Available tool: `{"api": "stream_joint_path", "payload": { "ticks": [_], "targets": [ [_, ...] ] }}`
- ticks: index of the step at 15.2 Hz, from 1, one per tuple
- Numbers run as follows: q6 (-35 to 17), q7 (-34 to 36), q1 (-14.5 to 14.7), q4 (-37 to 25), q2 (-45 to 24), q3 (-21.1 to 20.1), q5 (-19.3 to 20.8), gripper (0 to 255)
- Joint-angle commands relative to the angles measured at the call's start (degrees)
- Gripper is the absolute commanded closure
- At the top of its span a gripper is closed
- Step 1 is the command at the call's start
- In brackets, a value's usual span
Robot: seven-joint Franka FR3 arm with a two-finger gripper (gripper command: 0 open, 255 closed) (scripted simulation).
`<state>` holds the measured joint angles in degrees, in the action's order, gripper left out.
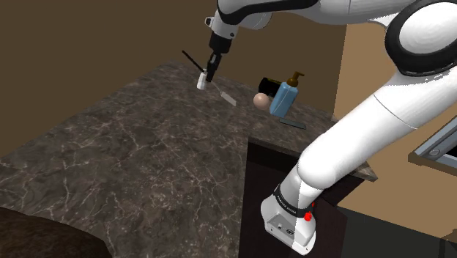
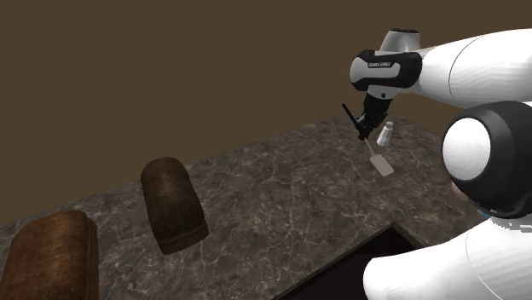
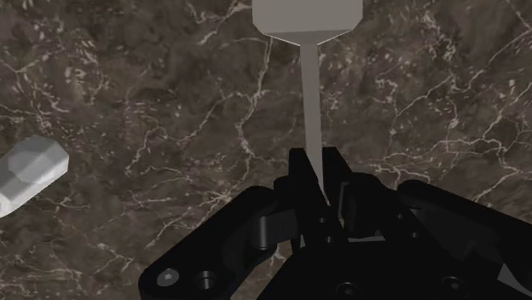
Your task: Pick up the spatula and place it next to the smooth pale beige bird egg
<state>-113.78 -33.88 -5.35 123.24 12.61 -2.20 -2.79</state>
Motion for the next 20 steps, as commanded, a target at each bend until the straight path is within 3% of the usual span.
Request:
{"api": "stream_joint_path", "payload": {
  "ticks": [1,11,20],
  "targets": [
    [-0.5,-3.0,-1.2,0.4,-0.2,1.8,0.2,255],
    [0.6,-17.1,-7.1,-4.1,-4.2,10.4,0.9,255],
    [2.7,-29.8,-12.4,-13.9,-12.6,17.2,-0.8,255]
  ]
}}
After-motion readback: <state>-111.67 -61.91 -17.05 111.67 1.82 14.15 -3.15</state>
